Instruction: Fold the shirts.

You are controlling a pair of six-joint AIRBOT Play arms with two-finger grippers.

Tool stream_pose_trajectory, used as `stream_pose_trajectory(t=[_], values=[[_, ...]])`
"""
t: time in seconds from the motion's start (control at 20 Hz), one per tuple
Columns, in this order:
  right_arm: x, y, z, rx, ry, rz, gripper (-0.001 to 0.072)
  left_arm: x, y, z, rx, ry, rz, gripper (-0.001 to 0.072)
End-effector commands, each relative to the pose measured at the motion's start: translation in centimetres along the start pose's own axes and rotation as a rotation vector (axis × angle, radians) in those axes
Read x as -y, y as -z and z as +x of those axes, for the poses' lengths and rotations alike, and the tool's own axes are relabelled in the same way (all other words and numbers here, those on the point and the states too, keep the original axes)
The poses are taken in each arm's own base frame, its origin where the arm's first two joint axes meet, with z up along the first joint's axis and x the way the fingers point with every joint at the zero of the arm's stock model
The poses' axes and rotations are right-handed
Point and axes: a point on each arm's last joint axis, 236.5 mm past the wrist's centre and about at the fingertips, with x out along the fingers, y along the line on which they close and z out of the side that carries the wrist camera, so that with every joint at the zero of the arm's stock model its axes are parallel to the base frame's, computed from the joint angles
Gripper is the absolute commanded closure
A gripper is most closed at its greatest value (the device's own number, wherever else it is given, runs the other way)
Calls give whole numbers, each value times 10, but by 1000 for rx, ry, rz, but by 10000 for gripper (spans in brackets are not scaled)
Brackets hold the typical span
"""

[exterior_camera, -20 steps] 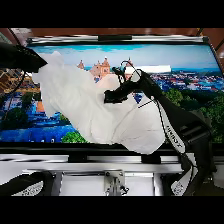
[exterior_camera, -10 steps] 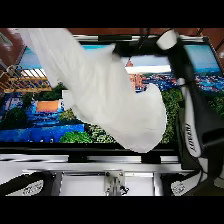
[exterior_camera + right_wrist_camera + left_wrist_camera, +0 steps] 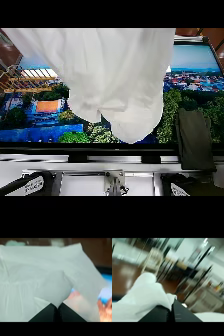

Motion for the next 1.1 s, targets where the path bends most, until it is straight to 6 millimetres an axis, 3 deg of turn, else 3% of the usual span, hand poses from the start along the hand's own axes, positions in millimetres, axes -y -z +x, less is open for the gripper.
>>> stream_pose_trajectory(t=[0.0, 0.1, 0.2, 0.25, 0.3, 0.35, 0.4, 0.45, 0.5, 0.55, 0.6, 0.65, 0.7, 0.75, 0.85, 0.9, 1.0, 1.05], values=[[18, 154, -5, -424, 117, 193, 654, -107, 127, -35, -520, -288, 37, 668], [36, 255, 0, -574, 239, 298, 653, -163, 198, -62, -754, -439, -23, 668], [37, 344, -1, -689, 288, 421, 653, -178, 258, -68, -879, -438, -99, 668], [40, 377, -3, -732, 309, 458, 649, -179, 286, -68, -929, -426, -129, 668], [41, 402, -6, -779, 327, 487, 553, -176, 315, -69, -988, -407, -148, 668], [43, 412, -8, -806, 335, 491, 339, -173, 342, -72, -1051, -388, -154, 668], [44, 410, -6, -803, 328, 475, 248, -172, 362, -78, -1104, -390, -143, 668], [47, 398, -3, -774, 324, 433, 248, -173, 378, -85, -1150, -404, -120, 668], [52, 375, 4, -712, 323, 386, 246, -174, 386, -91, -1178, -418, -98, 668], [58, 341, 16, -610, 310, 356, 245, -172, 391, -94, -1187, -428, -84, 669], [63, 294, 33, -473, 278, 332, 242, -166, 390, -94, -1177, -419, -70, 669], [63, 254, 49, -370, 243, 358, 139, -159, 386, -92, -1152, -411, -54, 668], [61, 223, 69, -323, 191, 371, 130, -151, 378, -90, -1121, -403, -35, 668], [53, 208, 92, -329, 124, 345, 130, -143, 368, -89, -1082, -400, -19, 668], [33, 210, 150, -418, -16, 356, 129, -127, 348, -93, -1010, -393, 9, 668], [29, 227, 179, -492, -59, 372, 129, -121, 340, -95, -985, -389, 21, 668], [34, 284, 215, -701, -82, 420, 128, -112, 330, -100, -949, -385, 36, 668], [36, 317, 219, -832, -87, 461, 126, -110, 327, -101, -940, -383, 41, 668]])
